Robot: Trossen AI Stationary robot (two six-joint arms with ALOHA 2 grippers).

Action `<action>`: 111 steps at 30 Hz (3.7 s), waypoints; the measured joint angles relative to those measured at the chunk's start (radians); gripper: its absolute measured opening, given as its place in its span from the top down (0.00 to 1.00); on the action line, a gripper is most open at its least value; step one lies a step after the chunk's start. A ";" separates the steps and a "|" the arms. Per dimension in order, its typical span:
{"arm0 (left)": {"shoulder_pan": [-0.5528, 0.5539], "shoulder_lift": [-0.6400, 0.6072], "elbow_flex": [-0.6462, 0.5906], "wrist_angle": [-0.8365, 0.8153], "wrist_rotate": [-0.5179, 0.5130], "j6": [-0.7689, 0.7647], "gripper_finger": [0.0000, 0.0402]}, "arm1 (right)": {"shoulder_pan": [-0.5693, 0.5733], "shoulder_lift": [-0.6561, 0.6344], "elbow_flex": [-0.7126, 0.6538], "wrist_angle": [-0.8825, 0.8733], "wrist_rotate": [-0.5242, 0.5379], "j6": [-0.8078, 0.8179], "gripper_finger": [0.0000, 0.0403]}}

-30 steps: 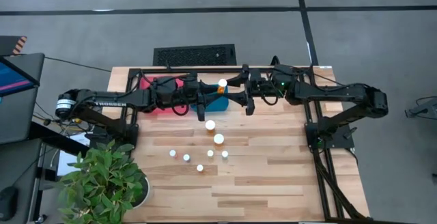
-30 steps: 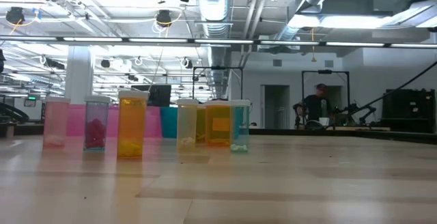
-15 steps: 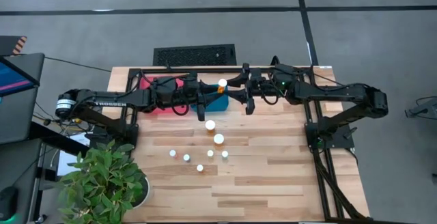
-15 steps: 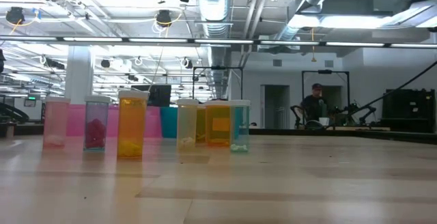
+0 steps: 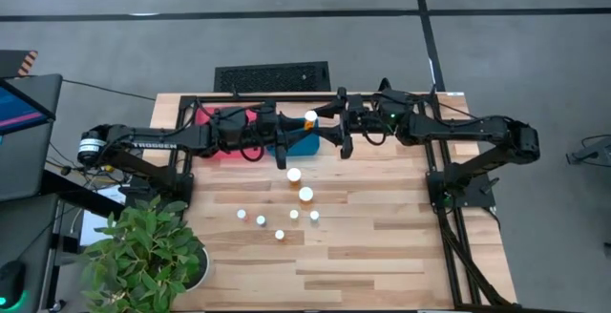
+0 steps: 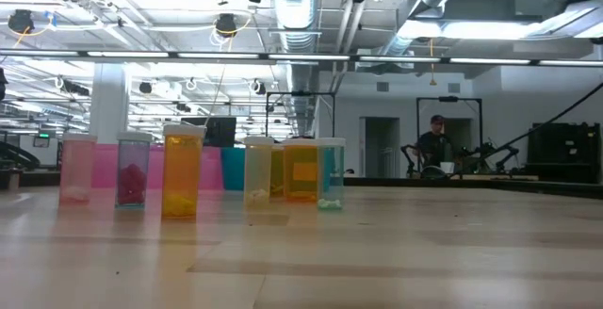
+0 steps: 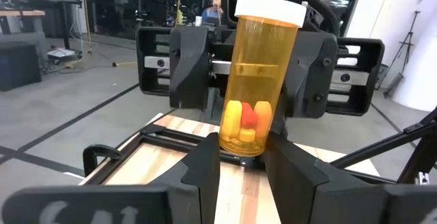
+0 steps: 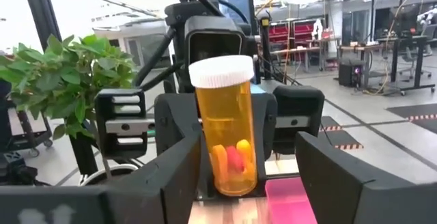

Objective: Pick and place medicine bottles into bin by pill shape (circle, oval)
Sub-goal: Put the orange capsule bottle into the blue bin

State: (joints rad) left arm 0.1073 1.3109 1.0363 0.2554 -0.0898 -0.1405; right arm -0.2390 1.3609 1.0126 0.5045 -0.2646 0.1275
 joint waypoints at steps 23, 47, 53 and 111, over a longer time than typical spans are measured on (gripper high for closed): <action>0.000 0.001 0.000 -0.010 -0.009 0.004 0.76 | 0.018 0.032 0.001 0.031 0.000 -0.035 0.74; 0.032 -0.067 0.067 -0.313 -0.003 -0.145 0.36 | -0.039 -0.023 -0.002 -0.200 -0.021 -0.055 0.75; 0.079 -0.102 0.177 -0.467 -0.039 -0.064 0.35 | -0.020 -0.023 -0.002 -0.249 -0.024 -0.061 0.75; 0.021 0.443 0.867 -1.250 0.291 0.316 0.50 | 0.100 0.003 0.000 -0.522 -0.022 -0.075 0.74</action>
State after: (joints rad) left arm 0.1288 1.7535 1.9038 -0.9947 0.2012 0.1753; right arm -0.1394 1.3640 1.0122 -0.0174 -0.2867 0.0521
